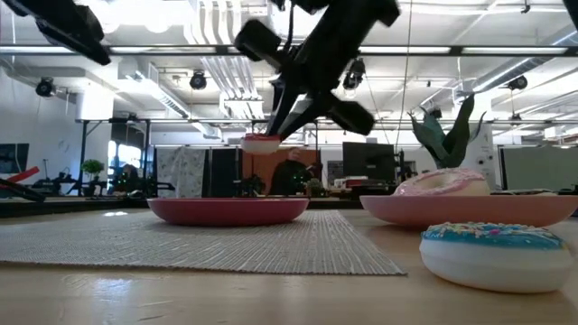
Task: Pick & Place donuts
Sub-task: Put the small red donut into the pink plate, then put the small orange donut into the pink plate
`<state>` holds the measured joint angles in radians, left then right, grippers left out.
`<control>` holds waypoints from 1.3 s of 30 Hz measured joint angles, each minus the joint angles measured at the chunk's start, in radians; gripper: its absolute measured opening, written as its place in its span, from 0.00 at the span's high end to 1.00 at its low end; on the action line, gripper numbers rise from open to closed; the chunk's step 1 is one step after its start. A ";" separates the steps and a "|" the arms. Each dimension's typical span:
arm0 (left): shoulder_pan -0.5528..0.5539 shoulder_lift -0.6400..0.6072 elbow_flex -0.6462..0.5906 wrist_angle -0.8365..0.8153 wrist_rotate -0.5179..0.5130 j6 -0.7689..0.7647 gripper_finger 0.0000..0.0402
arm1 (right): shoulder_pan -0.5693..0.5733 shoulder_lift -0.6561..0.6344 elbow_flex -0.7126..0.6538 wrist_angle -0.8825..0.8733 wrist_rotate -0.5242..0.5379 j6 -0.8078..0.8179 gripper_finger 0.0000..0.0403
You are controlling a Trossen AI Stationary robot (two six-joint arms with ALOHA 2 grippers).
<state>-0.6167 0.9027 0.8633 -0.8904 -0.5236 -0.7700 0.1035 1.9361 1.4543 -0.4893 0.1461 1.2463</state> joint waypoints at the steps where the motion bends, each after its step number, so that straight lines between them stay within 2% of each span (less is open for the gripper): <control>1: 0.000 -0.007 0.000 0.000 -0.020 -0.013 0.71 | -0.024 0.002 0.007 -0.001 -0.013 -0.028 0.97; 5: 0.000 -0.026 0.000 0.001 -0.100 -0.055 0.71 | -0.110 0.031 0.047 0.003 -0.074 -0.163 0.97; 12: 0.000 -0.040 0.000 0.000 -0.111 -0.143 0.71 | -0.208 0.205 0.227 -0.003 -0.205 -0.404 0.97; 16: 0.000 -0.040 0.000 -0.006 -0.111 -0.199 0.71 | -0.221 0.315 0.380 -0.091 -0.220 -0.530 0.97; 20: 0.000 -0.041 0.000 -0.034 -0.111 -0.251 0.71 | -0.232 0.392 0.527 -0.256 -0.219 -0.646 0.97; 25: 0.000 -0.042 0.000 -0.066 -0.128 -0.277 0.71 | -0.234 0.466 0.637 -0.347 -0.252 -0.717 0.96; 29: 0.000 -0.044 0.000 -0.079 -0.147 -0.278 0.71 | -0.234 0.508 0.683 -0.373 -0.277 -0.724 0.87; 35: 0.001 -0.046 0.000 -0.083 -0.150 -0.280 0.71 | -0.235 0.516 0.729 -0.427 -0.183 -0.764 0.70; 39: 0.001 -0.046 0.000 -0.089 -0.151 -0.280 0.71 | -0.235 0.511 0.746 -0.478 -0.139 -0.813 0.62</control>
<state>-0.6155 0.8566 0.8631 -0.9799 -0.6745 -1.0504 -0.1310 2.4472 2.2005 -0.9676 0.0071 0.4328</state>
